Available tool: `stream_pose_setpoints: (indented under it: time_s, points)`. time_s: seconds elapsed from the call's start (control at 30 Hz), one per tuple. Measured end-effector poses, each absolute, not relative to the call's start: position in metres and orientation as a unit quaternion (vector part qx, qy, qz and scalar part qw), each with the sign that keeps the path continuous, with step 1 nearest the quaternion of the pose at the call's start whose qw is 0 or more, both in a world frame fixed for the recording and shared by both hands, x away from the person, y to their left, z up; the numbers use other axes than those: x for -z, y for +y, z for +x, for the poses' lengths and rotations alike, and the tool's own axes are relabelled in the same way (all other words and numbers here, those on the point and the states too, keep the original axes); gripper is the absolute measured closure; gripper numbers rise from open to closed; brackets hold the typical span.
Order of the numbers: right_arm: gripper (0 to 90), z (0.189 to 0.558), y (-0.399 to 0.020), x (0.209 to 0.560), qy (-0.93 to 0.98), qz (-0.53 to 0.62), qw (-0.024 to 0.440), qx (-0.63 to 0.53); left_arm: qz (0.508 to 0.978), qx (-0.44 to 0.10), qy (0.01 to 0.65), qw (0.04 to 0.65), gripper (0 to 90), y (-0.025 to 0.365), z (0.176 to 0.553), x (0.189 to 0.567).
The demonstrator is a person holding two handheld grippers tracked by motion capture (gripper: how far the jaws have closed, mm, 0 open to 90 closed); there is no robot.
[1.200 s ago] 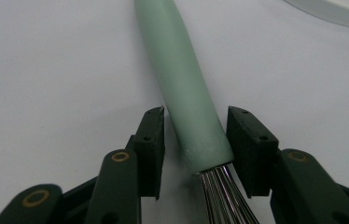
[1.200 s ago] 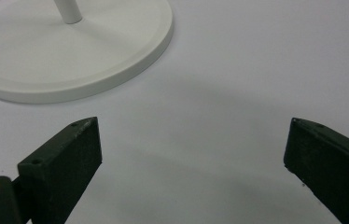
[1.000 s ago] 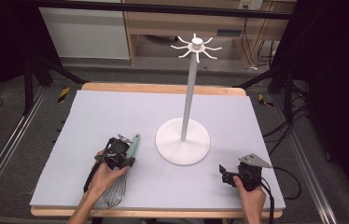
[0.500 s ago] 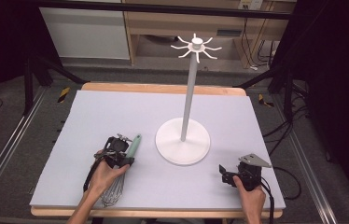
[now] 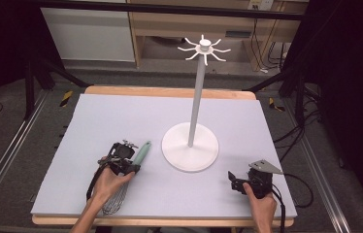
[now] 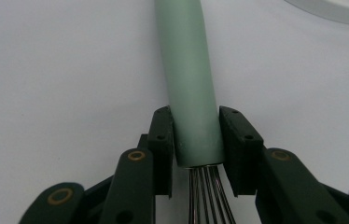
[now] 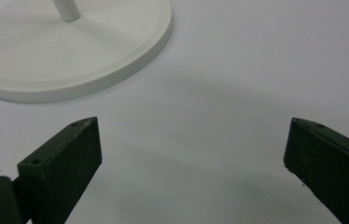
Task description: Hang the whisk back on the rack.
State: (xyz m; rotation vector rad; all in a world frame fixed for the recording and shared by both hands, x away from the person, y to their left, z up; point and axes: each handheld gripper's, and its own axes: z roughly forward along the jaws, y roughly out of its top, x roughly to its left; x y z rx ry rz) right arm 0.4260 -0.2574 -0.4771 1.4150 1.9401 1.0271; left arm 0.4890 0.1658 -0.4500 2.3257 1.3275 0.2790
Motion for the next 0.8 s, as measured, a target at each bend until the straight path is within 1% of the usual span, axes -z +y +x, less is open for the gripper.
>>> stream_pose_setpoints:
  time_s: [0.1, 0.2, 0.57, 0.8]
  points:
    - [4.6, 0.426, -0.258, 0.477, 0.717, 0.522, 0.263, -0.38, 0.838, -0.094, 0.481, 0.238, 67.6, 0.169, 0.487, 0.443]
    - [4.6, 0.426, -0.258, 0.477, 0.715, 0.524, 0.263, -0.38, 0.838, -0.106, 0.479, 0.241, 68.5, 0.17, 0.483, 0.437]
    - [4.6, 0.426, -0.258, 0.477, 0.715, 0.524, 0.263, -0.381, 0.83, -0.114, 0.477, 0.266, 68.7, 0.177, 0.476, 0.425]
    - [4.6, 0.425, -0.258, 0.477, 0.714, 0.524, 0.263, -0.381, 0.819, -0.134, 0.468, 0.303, 68.7, 0.18, 0.467, 0.407]
